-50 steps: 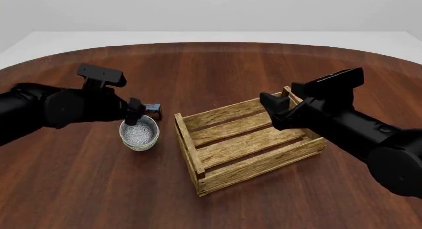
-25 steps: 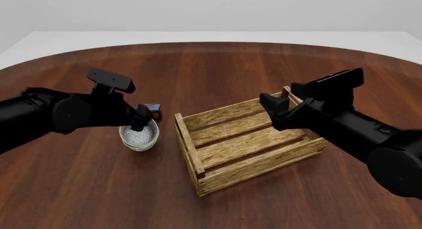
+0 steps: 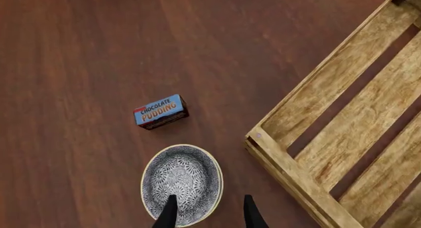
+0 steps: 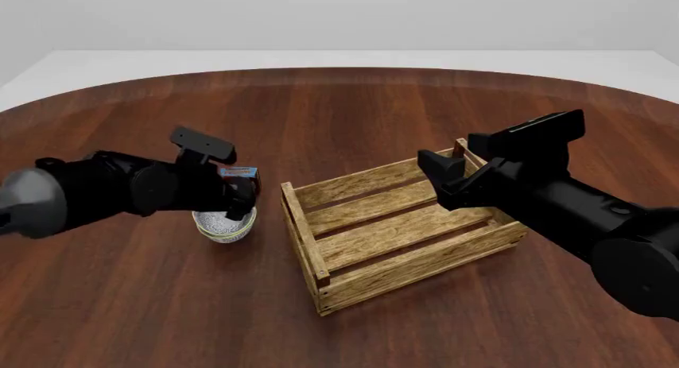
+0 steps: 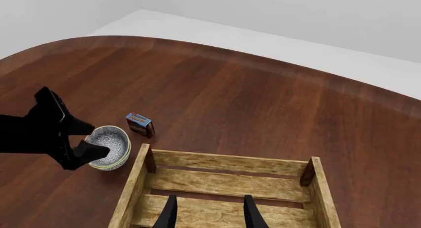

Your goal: Stack the right bowl on the left bowl and place them in the tray.

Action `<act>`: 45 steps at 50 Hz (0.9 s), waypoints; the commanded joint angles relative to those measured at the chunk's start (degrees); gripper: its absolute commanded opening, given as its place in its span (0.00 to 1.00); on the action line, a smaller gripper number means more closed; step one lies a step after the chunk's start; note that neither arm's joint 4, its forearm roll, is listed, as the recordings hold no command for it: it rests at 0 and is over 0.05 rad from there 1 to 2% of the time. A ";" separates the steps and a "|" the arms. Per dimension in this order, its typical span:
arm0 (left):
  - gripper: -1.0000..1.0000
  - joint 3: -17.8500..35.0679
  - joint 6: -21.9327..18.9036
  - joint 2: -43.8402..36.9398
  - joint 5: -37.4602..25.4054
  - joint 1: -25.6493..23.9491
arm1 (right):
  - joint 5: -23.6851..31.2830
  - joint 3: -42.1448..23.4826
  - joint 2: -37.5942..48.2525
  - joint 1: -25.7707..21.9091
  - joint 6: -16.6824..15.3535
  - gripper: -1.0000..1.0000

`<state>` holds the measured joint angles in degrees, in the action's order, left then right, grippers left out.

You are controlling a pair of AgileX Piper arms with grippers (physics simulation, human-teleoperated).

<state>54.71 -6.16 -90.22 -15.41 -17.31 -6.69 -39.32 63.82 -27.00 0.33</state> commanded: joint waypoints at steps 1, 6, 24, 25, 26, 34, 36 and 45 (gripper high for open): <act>1.00 1.24 0.59 -7.69 4.35 2.71 | 0.09 -0.10 0.00 -0.12 0.11 1.00; 1.00 1.33 1.18 -9.36 4.98 2.24 | 0.07 -0.07 0.02 -0.12 0.05 1.00; 1.00 1.13 1.86 -14.28 7.11 1.72 | -0.08 -0.18 0.49 -0.05 0.09 1.00; 1.00 1.12 1.90 -14.47 7.11 1.64 | -0.12 -0.13 0.52 -0.01 0.03 1.00; 1.00 1.03 1.88 -14.78 7.36 1.66 | -0.15 -0.15 0.57 -0.02 0.07 1.00; 1.00 0.55 1.83 -16.49 8.44 1.72 | -0.16 -0.11 0.56 0.06 -0.01 1.00; 1.00 0.28 2.23 -17.00 8.80 1.37 | -0.21 -0.13 0.64 0.04 0.00 1.00; 1.00 -0.21 2.50 -18.60 9.80 0.82 | -0.11 -0.17 0.60 0.06 -0.05 1.00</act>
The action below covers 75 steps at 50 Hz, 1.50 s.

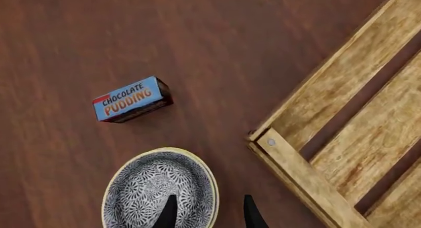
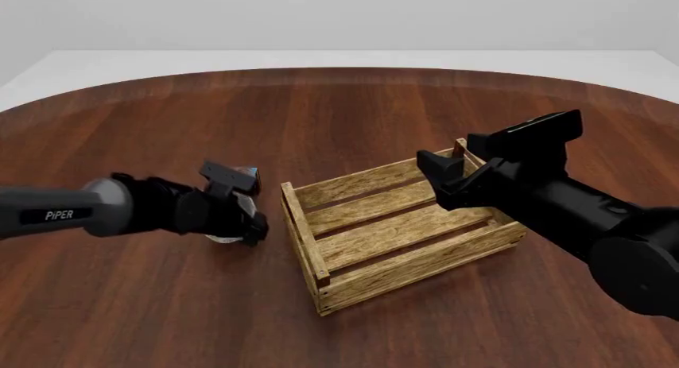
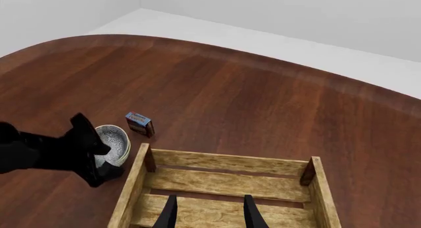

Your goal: Stack the right bowl on the left bowl and place them in the tray.

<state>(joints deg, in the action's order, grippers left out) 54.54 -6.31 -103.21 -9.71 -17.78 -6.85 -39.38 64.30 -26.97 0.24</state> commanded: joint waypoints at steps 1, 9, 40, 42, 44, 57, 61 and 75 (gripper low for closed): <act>1.00 -0.28 2.77 -6.01 4.45 1.10 | 0.08 -0.01 -0.06 -0.03 0.02 1.00; 1.00 -0.63 2.66 -7.33 5.14 1.64 | 0.30 -0.12 -0.27 0.03 0.02 1.00; 0.00 -1.01 0.44 4.00 1.34 4.09 | 0.24 -0.02 -0.31 0.03 -0.06 1.00; 0.00 -0.60 -0.12 5.75 0.35 4.55 | 0.32 0.02 -0.47 -0.03 -0.09 1.00; 0.00 -0.51 -0.08 5.95 0.09 4.46 | 0.34 0.01 -0.52 -0.03 -0.07 1.00; 0.00 1.25 -2.04 10.76 -3.18 5.46 | 0.77 0.01 -1.26 -0.07 0.02 1.00; 0.00 1.81 -2.39 11.53 -3.86 5.50 | 0.73 0.04 -1.24 -0.06 -0.02 1.00; 0.00 8.09 -5.21 15.22 -10.42 3.79 | 1.27 -0.03 -2.31 0.50 0.17 1.00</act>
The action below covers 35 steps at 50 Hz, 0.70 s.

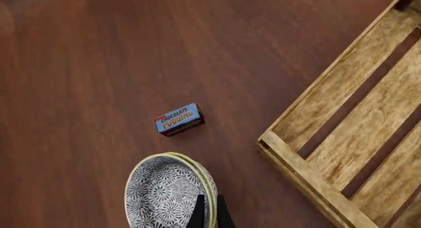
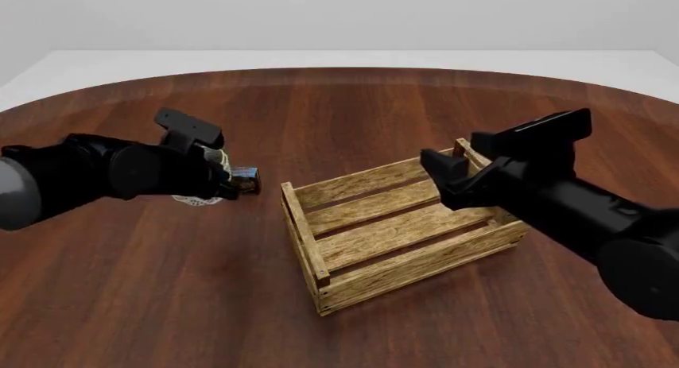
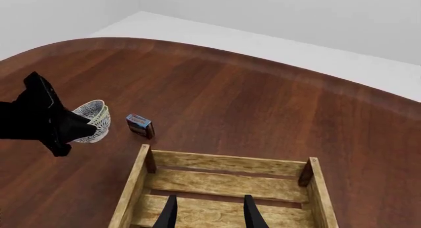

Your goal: Stack the right bowl on the left bowl and place them in the tray.

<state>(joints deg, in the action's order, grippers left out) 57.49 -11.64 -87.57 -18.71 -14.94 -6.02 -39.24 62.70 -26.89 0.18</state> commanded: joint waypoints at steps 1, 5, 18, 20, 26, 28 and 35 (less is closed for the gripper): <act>0.00 5.70 -0.04 -0.16 -1.95 0.74 | 0.43 -0.18 -0.77 0.46 0.27 1.00; 0.00 7.68 -0.35 0.37 -3.72 -0.32 | 0.64 -0.18 -1.27 0.65 0.33 1.00; 0.00 14.75 -1.99 -0.32 -8.16 -4.74 | 1.41 -0.49 -3.57 2.72 0.76 1.00; 0.00 15.84 -2.46 -0.90 -8.54 -5.20 | 1.53 -0.55 -3.80 3.16 0.59 1.00; 0.00 19.02 -2.42 -1.85 -10.27 -7.81 | 1.67 -0.54 -4.07 3.61 0.76 1.00; 0.00 19.37 -2.85 -2.06 -10.32 -8.49 | 1.79 -0.65 -4.17 3.90 0.80 1.00; 0.00 22.41 -2.20 -3.93 -11.97 -11.27 | 2.71 -0.96 -5.40 4.73 0.87 1.00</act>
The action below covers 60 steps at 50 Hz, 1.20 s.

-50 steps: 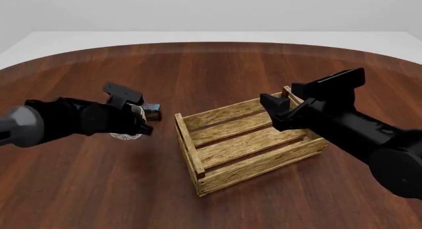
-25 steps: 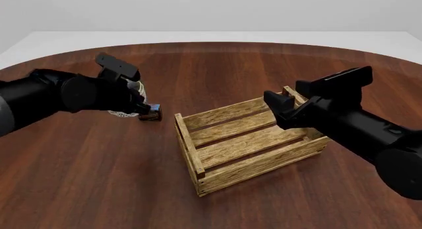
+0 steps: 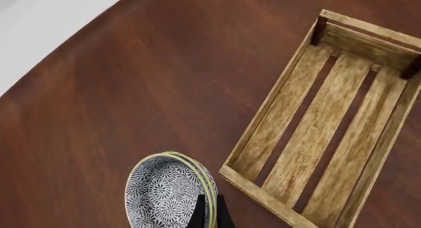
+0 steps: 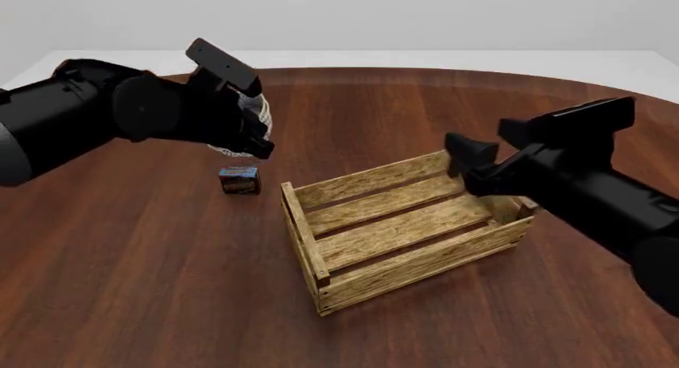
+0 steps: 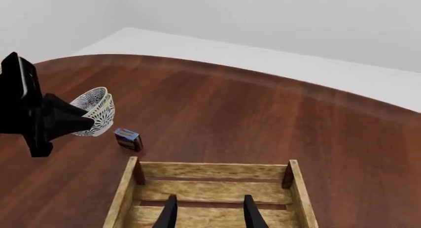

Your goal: Stack the right bowl on the left bowl and place them in the tray.

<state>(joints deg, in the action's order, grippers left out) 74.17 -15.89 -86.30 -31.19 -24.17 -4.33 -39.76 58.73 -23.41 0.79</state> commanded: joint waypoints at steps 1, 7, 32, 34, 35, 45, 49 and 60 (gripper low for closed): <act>0.00 5.74 2.06 -5.21 0.50 -2.04 | 1.02 -0.44 -1.44 1.26 0.26 1.00; 0.00 7.56 2.00 -6.32 -0.14 -3.73 | 3.04 -0.59 -4.80 2.38 0.44 1.00; 0.00 12.73 1.84 -12.45 -0.84 -10.10 | 3.18 -0.98 -5.16 6.85 0.45 1.00; 0.00 13.19 1.62 -13.34 -0.84 -10.98 | 3.11 -1.06 -5.00 7.09 0.47 1.00; 0.00 13.46 1.68 -13.59 -0.96 -11.33 | 3.18 -1.13 -5.07 7.26 0.51 1.00; 0.00 15.27 1.21 -16.81 -1.07 -13.82 | 2.89 -1.27 -4.78 8.73 0.78 1.00; 0.00 15.92 0.91 -18.36 -1.00 -14.82 | 3.32 -1.33 -5.38 8.72 1.05 1.00; 0.00 16.85 0.67 -22.40 -0.48 -16.69 | 3.47 -1.57 -5.92 10.24 1.47 1.00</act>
<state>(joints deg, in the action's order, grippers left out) 88.78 -17.05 -102.05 -34.95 -40.74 -1.00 -41.03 53.07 -14.41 1.87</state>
